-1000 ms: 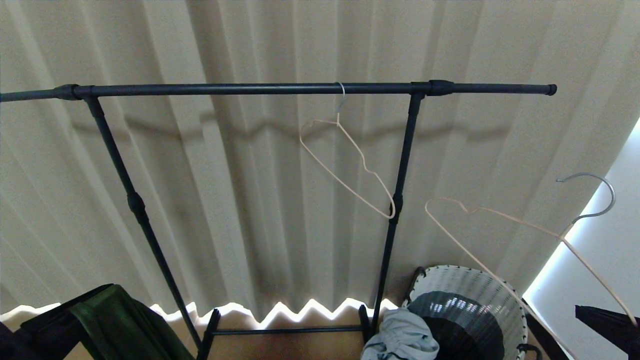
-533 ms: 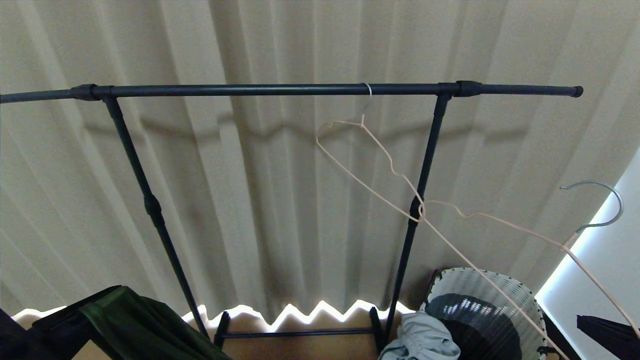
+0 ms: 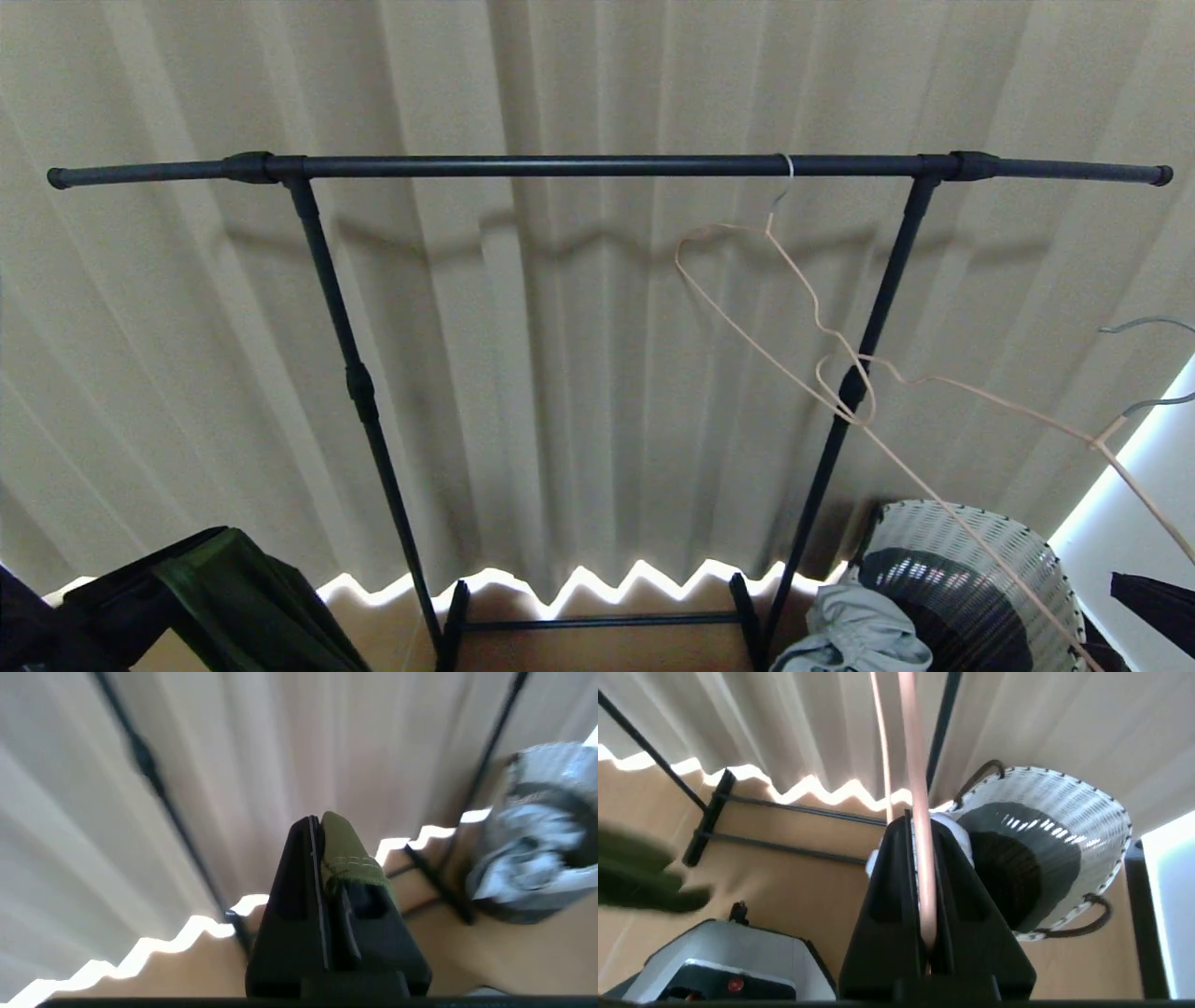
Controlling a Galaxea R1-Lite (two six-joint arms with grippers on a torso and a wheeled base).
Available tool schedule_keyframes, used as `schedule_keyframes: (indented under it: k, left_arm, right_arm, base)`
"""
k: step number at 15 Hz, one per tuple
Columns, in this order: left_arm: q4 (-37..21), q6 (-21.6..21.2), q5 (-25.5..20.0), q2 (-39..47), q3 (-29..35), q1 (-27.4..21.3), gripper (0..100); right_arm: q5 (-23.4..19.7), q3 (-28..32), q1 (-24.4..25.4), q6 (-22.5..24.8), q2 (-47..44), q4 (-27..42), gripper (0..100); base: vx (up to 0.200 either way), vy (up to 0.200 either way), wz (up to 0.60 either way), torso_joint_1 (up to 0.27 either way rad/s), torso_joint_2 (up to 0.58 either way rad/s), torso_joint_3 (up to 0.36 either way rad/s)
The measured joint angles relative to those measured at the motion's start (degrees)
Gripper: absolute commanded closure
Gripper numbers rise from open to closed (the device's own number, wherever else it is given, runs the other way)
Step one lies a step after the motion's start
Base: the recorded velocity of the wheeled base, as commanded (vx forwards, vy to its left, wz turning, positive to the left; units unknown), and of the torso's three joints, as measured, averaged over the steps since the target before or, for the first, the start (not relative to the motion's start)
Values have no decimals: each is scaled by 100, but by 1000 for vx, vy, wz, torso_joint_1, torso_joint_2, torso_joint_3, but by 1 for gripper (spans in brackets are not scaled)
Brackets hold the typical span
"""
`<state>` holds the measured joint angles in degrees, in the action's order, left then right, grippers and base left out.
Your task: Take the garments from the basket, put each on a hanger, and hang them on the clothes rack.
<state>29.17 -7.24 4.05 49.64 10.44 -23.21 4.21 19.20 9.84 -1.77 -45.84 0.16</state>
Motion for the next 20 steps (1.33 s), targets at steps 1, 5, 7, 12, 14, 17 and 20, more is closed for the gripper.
schedule_keyframes:
  k: [1,5,7,12,14,17,20]
  left_arm:
    - [0,-45,-2,17,4,28,100]
    - [0,-110,0,38,-204,83,100]
    - [-6,-121,2,49,-245,98,100]
    - [-17,-135,2,289,-178,158,100]
    - [-27,-212,24,592,76,244,100]
    - [-101,-452,227,1211,806,552,100]
    - [-616,-630,840,1808,1615,707,100]
  right_arm:
    - [4,34,-174,0,4,5,100]
    - [-49,301,-742,-55,50,-78,100]
    - [-271,474,-778,-124,133,-240,100]
    - [-1230,646,-752,-121,297,-350,100]
    - [-1346,723,-568,-102,201,-330,100]
    - [-1373,751,13,-102,-116,-355,100]
    - [-1380,745,816,-124,-424,-338,100]
  base:
    - [0,0,0,0,0,0]
    - [0,0,0,0,0,0]
    - [0,0,0,0,0,0]
    - [0,0,0,0,0,0]
    - [0,0,0,0,0,0]
    - [0,0,0,0,0,0]
    - [0,0,0,0,0,0]
